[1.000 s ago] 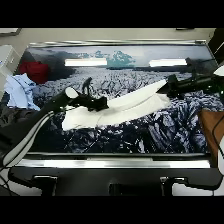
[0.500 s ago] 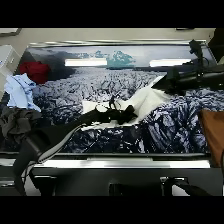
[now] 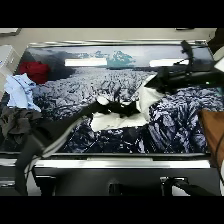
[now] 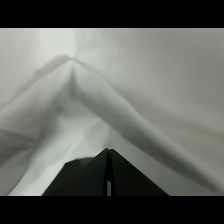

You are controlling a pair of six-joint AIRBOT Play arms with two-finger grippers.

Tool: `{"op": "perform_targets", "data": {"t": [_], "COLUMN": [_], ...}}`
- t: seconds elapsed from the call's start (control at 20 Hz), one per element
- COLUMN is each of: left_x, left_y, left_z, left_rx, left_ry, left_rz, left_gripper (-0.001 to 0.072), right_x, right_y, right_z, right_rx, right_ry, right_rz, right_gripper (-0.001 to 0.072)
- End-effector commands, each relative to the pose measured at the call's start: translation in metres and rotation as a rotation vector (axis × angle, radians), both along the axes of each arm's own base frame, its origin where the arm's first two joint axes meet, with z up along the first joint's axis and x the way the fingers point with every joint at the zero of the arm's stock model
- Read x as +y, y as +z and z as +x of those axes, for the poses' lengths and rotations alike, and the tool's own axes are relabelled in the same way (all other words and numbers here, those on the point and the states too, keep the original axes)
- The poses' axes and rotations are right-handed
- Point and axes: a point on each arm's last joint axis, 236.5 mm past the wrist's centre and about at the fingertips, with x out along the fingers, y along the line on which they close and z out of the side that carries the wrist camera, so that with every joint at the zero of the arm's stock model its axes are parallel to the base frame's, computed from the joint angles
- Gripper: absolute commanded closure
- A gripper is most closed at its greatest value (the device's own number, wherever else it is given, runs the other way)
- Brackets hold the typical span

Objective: Fold the clothes and pants, and hang the long-sleeved shirts on hangers.

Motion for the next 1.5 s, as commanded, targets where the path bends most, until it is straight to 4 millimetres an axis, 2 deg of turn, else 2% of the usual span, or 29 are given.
{"op": "perform_targets", "data": {"t": [0.0, 0.05, 0.15, 0.3, 0.35, 0.4, 0.45, 0.5, 0.55, 0.6, 0.65, 0.7, 0.75, 0.85, 0.9, 0.95, 1.0, 1.05, 1.1, 1.15, 1.35, 1.45], "left_x": [0.146, 0.191, 0.255, 0.32, 0.334, 0.343, 0.348, 0.35, 0.35, 0.349, 0.349, 0.349, 0.35, 0.35, 0.35, 0.35, 0.35, 0.349, 0.349, 0.349, 0.348, 0.348], "left_y": [-0.005, 0.013, 0.064, 0.146, 0.17, 0.191, 0.21, 0.225, 0.239, 0.249, 0.257, 0.262, 0.266, 0.271, 0.271, 0.271, 0.271, 0.271, 0.271, 0.271, 0.273, 0.273], "left_z": [0.016, 0.027, 0.044, 0.059, 0.057, 0.054, 0.048, 0.043, 0.036, 0.03, 0.025, 0.019, 0.016, 0.012, 0.012, 0.012, 0.012, 0.012, 0.012, 0.012, 0.014, 0.014], "left_rx": [-0.138, -0.164, -0.207, -0.331, -0.375, -0.413, -0.452, -0.484, -0.515, -0.535, -0.553, -0.57, -0.58, -0.59, -0.591, -0.591, -0.591, -0.591, -0.588, -0.588, -0.576, -0.567], "left_ry": [-0.19, -0.175, -0.082, 0.101, 0.145, 0.175, 0.198, 0.21, 0.218, 0.22, 0.22, 0.209, 0.205, 0.207, 0.207, 0.207, 0.207, 0.207, 0.208, 0.209, 0.232, 0.241], "left_rz": [0.433, 0.506, 0.54, 0.529, 0.528, 0.525, 0.522, 0.519, 0.515, 0.512, 0.51, 0.514, 0.515, 0.514, 0.513, 0.513, 0.513, 0.513, 0.511, 0.51, 0.501, 0.498], "left_gripper": [0.0691, 0.069, 0.069, 0.0689, 0.0689, 0.0689, 0.0689, 0.0689, 0.0688, 0.0688, 0.0688, 0.0688, 0.0688, 0.0688, 0.0688, 0.0688, 0.0688, 0.0688, 0.0688, 0.0688, 0.0688, 0.0688], "right_x": [0.053, 0.073, 0.117, 0.174, 0.19, 0.206, 0.216, 0.219, 0.217, 0.207, 0.19, 0.167, 0.135, 0.041, -0.009, -0.057, -0.09, -0.107, -0.109, -0.1, -0.043, -0.025], "right_y": [-0.022, -0.033, -0.059, -0.116, -0.137, -0.159, -0.18, -0.198, -0.209, -0.21, -0.203, -0.193, -0.183, -0.178, -0.186, -0.199, -0.213, -0.225, -0.234, -0.242, -0.264, -0.272], "right_z": [0.013, 0.014, 0.015, 0.016, 0.016, 0.015, 0.013, 0.011, 0.012, 0.018, 0.028, 0.04, 0.053, 0.074, 0.074, 0.063, 0.049, 0.038, 0.033, 0.03, 0.03, 0.029], "right_rx": [0.006, 0.023, 0.061, 0.149, 0.192, 0.242, 0.295, 0.333, 0.352, 0.356, 0.341, 0.316, 0.29, 0.251, 0.276, 0.349, 0.425, 0.484, 0.505, 0.499, 0.448, 0.459], "right_ry": [0.06, 0.082, 0.118, 0.121, 0.102, 0.084, 0.065, 0.06, 0.057, 0.045, 0.035, 0.025, 0.002, -0.078, -0.12, -0.151, -0.179, -0.2, -0.198, -0.165, -0.005, 0.019], "right_rz": [0.045, 0.055, 0.079, 0.083, 0.086, 0.095, 0.098, 0.092, 0.082, 0.082, 0.088, 0.09, 0.077, -0.045, -0.128, -0.206, -0.243, -0.229, -0.193, -0.149, 0.012, 0.045], "right_gripper": [0.0666, 0.0666, 0.0665, 0.0661, 0.0594, 0.0431, 0.0138, 0.0001, 0.0002, 0.0001, 0.0001, 0.0002, 0.0002, 0.0002, 0.0002, 0.0002, 0.0002, 0.0005, 0.0017, 0.0017, 0.0036, 0.0064]}}
